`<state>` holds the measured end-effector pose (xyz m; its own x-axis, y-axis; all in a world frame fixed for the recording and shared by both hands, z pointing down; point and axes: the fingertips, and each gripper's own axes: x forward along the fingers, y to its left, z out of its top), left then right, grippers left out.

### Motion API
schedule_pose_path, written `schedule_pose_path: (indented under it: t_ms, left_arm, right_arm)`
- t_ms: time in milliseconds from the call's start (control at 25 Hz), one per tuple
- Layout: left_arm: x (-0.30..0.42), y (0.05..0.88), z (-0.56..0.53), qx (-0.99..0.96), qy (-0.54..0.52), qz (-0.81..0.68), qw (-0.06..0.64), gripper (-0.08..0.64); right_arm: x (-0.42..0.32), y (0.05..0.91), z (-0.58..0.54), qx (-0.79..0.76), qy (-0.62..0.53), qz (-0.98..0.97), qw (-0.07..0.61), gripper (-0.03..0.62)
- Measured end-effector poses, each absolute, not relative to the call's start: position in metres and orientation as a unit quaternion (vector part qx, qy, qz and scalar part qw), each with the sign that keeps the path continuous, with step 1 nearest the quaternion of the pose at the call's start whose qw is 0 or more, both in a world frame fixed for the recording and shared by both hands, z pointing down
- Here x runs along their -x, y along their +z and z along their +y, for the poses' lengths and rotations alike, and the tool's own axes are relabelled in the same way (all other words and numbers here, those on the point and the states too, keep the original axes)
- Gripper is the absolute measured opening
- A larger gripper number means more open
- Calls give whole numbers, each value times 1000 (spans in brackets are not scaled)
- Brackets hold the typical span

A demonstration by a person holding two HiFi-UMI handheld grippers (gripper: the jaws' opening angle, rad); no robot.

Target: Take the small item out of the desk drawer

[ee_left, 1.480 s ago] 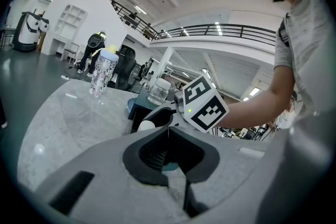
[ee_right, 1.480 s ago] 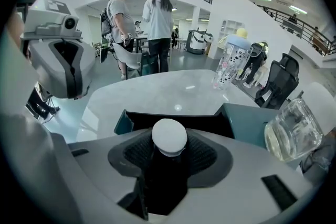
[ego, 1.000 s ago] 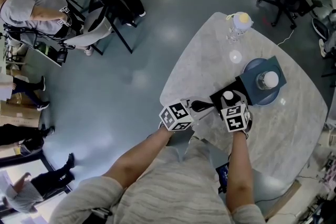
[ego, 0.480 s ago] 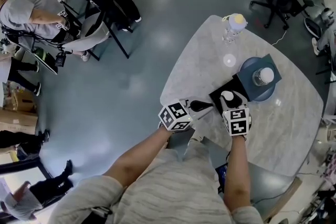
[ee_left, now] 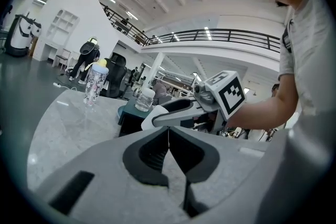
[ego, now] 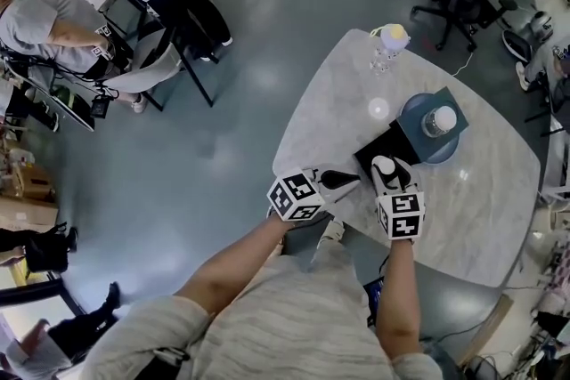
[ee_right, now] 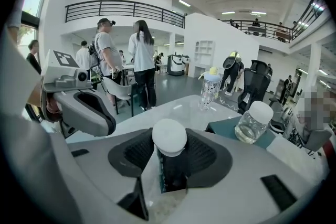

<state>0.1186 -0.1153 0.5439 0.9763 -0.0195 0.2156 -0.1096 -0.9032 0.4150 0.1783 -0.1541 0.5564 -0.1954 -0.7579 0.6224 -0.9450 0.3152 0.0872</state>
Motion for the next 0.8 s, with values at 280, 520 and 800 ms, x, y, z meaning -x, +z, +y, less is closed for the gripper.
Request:
schedule_pose_path:
  t_ms: [280, 520, 800]
  left_arm:
    - [-108, 525, -96, -975, 93, -18, 203, 15]
    - [-100, 509, -71, -978, 88, 1, 191, 15]
    - [-85, 496, -41, -980, 91, 27, 176, 15]
  right_arm:
    - [-160, 528, -128, -578, 144, -757, 269, 181]
    - [-146, 508, -98, -592, 134, -756, 245, 181]
    - [-126, 483, -63, -607, 127, -757, 206, 181]
